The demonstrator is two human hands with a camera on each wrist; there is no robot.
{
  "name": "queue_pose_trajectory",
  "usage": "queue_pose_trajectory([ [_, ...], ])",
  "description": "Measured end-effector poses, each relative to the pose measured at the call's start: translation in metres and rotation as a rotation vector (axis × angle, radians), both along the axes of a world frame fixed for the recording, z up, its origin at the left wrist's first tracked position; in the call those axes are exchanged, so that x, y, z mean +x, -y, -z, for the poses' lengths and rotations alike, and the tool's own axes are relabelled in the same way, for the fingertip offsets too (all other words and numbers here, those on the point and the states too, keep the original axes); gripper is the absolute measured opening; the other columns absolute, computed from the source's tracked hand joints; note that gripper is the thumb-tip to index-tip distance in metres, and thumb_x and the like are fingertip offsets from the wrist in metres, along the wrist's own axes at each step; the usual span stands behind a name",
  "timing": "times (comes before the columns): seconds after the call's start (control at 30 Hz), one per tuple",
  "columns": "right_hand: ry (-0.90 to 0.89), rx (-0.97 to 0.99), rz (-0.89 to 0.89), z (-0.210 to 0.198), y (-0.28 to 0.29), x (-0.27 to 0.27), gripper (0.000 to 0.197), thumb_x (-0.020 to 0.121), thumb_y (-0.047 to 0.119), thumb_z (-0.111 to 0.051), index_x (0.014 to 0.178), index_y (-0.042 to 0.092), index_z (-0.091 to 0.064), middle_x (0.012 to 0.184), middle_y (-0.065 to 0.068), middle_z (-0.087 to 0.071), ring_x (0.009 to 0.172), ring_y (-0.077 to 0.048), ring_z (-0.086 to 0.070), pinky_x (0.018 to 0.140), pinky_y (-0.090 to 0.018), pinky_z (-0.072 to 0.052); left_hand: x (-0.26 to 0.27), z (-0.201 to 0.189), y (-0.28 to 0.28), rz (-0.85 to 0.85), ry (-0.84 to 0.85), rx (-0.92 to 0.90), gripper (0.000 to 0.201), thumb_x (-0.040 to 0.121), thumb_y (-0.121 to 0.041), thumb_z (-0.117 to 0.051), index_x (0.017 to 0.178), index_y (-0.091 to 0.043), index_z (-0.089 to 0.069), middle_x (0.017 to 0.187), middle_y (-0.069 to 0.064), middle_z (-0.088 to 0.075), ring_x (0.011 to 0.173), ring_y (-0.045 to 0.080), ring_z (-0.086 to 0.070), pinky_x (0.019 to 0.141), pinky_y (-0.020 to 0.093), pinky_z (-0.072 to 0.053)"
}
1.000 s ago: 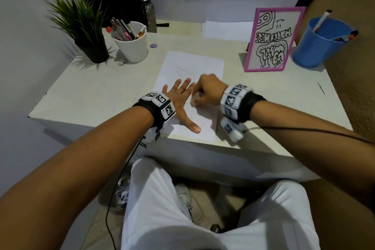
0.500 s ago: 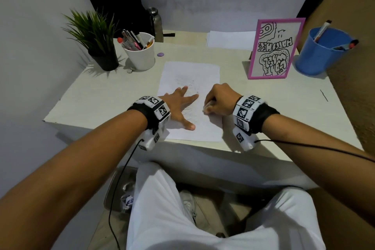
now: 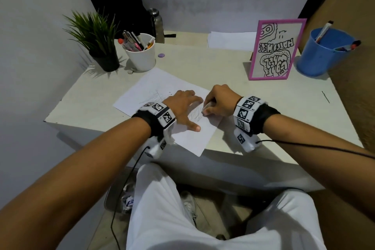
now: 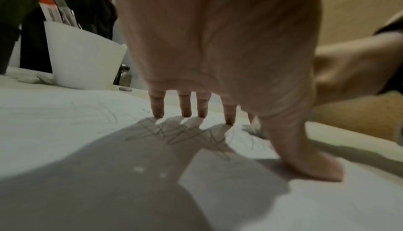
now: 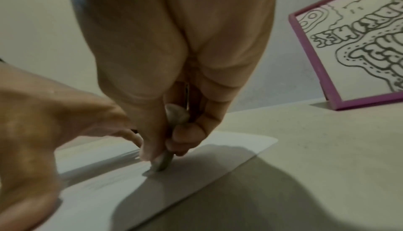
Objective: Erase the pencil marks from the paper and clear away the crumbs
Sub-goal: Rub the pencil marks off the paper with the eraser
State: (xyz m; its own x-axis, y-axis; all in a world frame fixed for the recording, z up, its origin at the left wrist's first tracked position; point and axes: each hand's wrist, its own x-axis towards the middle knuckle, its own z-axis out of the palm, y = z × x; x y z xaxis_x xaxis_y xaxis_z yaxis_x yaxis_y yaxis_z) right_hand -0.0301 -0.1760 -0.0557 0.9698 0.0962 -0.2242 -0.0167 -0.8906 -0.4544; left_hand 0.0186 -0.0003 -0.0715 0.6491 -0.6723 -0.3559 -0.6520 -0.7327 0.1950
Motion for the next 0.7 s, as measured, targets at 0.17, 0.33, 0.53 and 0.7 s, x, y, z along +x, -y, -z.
queue_pose_trajectory([
  [0.17, 0.074, -0.030, 0.133, -0.002, 0.000, 0.017, 0.017, 0.076, 0.022, -0.078, 0.086, 0.007, -0.080, 0.078, -0.009, -0.075, 0.073, -0.020, -0.068, 0.064, -0.025, -0.051, 0.006, 0.004, 0.008, 0.033, 0.048, 0.091, 0.116, 0.054, -0.080, -0.070, 0.149, -0.040, -0.016, 0.159, 0.001, -0.013, 0.143, 0.031, -0.018, 0.109, 0.057, -0.031],
  [0.33, -0.037, -0.052, -0.098, 0.004, -0.029, -0.025, 0.011, 0.077, 0.019, -0.069, 0.075, 0.011, -0.075, 0.065, 0.002, -0.064, 0.058, -0.009, -0.054, 0.056, -0.014, -0.042, 0.008, 0.013, 0.004, 0.076, 0.093, 0.112, 0.122, 0.053, -0.084, -0.066, 0.151, -0.039, -0.009, 0.161, 0.000, -0.005, 0.145, 0.031, -0.014, 0.108, 0.059, -0.032],
  [0.53, 0.040, -0.056, 0.099, 0.003, -0.011, 0.005, 0.018, 0.076, 0.018, -0.070, 0.079, 0.002, -0.076, 0.076, -0.014, -0.074, 0.069, -0.026, -0.068, 0.066, -0.032, -0.058, 0.008, 0.018, 0.001, 0.083, 0.076, 0.154, 0.129, 0.048, -0.093, -0.057, 0.151, -0.043, 0.004, 0.163, -0.002, 0.006, 0.148, 0.030, -0.003, 0.112, 0.061, -0.022],
  [0.7, -0.054, -0.092, -0.019, -0.007, -0.022, -0.009, 0.017, 0.076, 0.022, -0.076, 0.082, 0.006, -0.078, 0.073, -0.005, -0.072, 0.066, -0.017, -0.062, 0.061, -0.021, -0.042, 0.006, 0.018, 0.000, 0.082, 0.086, 0.133, 0.128, 0.049, -0.091, -0.059, 0.150, -0.042, 0.001, 0.162, -0.001, 0.004, 0.148, 0.031, -0.005, 0.111, 0.061, -0.022],
])
